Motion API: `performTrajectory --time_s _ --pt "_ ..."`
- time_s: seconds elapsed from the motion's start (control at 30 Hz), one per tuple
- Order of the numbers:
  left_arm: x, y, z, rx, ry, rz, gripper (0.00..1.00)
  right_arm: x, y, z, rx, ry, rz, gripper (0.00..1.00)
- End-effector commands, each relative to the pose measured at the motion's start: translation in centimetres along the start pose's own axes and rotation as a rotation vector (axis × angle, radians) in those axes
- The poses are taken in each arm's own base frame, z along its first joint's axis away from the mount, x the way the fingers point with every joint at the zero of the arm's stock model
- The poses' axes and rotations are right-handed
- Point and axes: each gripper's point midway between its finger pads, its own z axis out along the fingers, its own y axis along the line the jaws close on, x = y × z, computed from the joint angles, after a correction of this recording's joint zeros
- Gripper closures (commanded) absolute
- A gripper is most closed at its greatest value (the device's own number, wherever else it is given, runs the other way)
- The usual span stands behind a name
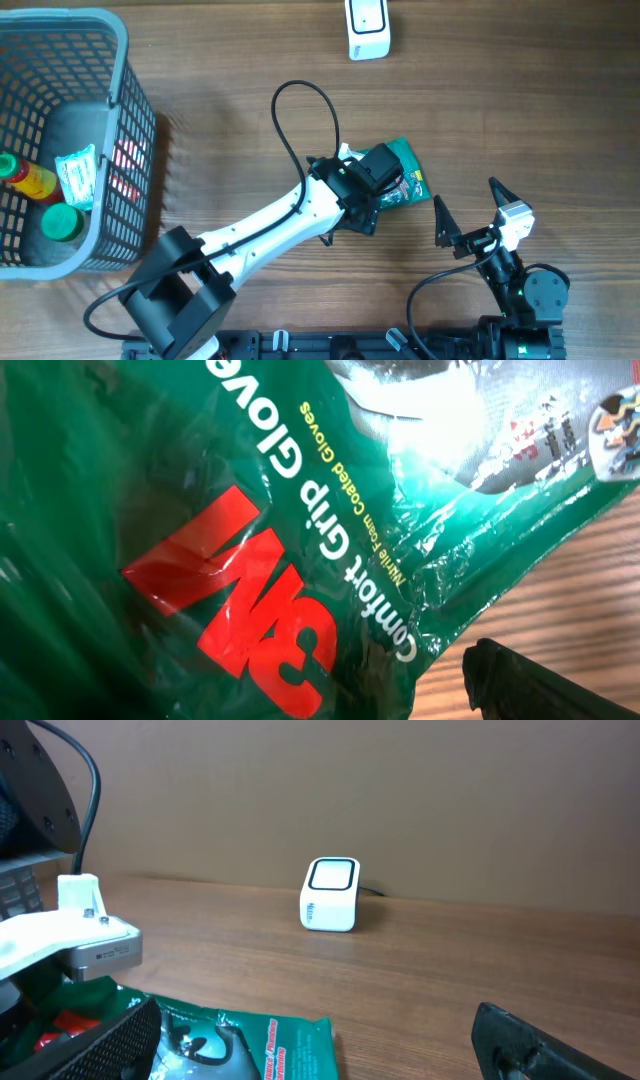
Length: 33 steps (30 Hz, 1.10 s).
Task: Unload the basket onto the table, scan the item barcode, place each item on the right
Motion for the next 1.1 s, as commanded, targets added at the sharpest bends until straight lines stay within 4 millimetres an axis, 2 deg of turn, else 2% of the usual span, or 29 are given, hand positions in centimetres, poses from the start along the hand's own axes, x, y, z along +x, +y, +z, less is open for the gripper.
performTrajectory --time_s 0.0,0.1,0.2,0.23,0.3,0.43,0.57,0.6,0.63,0.67,0.7,0.73,0.9,1.07 --pt "0.8 -1.0 0.0 0.126 0.100 -0.055 0.00 -0.3 0.3 0.0 -0.016 -0.012 0.025 0.00" --pt "0.9 -0.8 -0.1 0.209 0.169 -0.114 0.00 -0.3 0.5 0.0 -0.025 -0.010 0.226 0.00" --pt "0.3 0.9 -0.2 0.291 0.236 -0.228 0.00 -0.3 0.6 0.0 -0.036 -0.002 0.582 0.00" --pt "0.0 2.0 -0.3 0.331 0.267 -0.290 0.00 -0.2 1.0 -0.1 -0.057 0.011 0.760 0.00" --pt "-0.3 2.9 -0.5 0.384 0.304 -0.353 0.00 -0.2 1.2 -0.1 -0.067 0.021 0.904 0.00" --pt "-0.6 4.6 -0.6 0.414 0.323 -0.402 0.00 -0.1 1.2 0.0 -0.065 0.028 0.959 0.00" --pt "-0.7 4.8 -0.5 0.413 0.323 -0.409 0.00 0.1 1.3 0.0 -0.066 0.042 0.971 0.00" --pt "-0.6 4.7 -0.5 0.413 0.323 -0.406 0.00 0.1 1.3 0.0 -0.066 0.043 0.970 0.09" --pt "-0.6 4.7 -0.5 0.412 0.323 -0.405 0.00 0.2 1.3 0.0 -0.066 0.044 0.969 0.36" --pt "-0.6 4.7 -0.5 0.412 0.323 -0.404 0.00 0.2 1.3 0.0 -0.066 0.046 0.974 0.57" --pt "-0.6 4.7 -0.5 0.412 0.323 -0.404 0.00 0.3 1.3 0.1 -0.063 0.049 0.985 0.70" --pt "-0.6 4.7 -0.5 0.412 0.323 -0.404 0.00 0.4 1.3 0.1 -0.059 0.055 1.003 0.78" --pt "-0.6 4.7 -0.5 0.409 0.322 -0.404 0.00 1.5 1.1 0.5 -0.031 0.100 1.053 0.96" --pt "-0.6 4.7 -0.5 0.409 0.321 -0.404 0.00 1.7 2.0 1.7 -0.092 0.150 1.067 0.96"
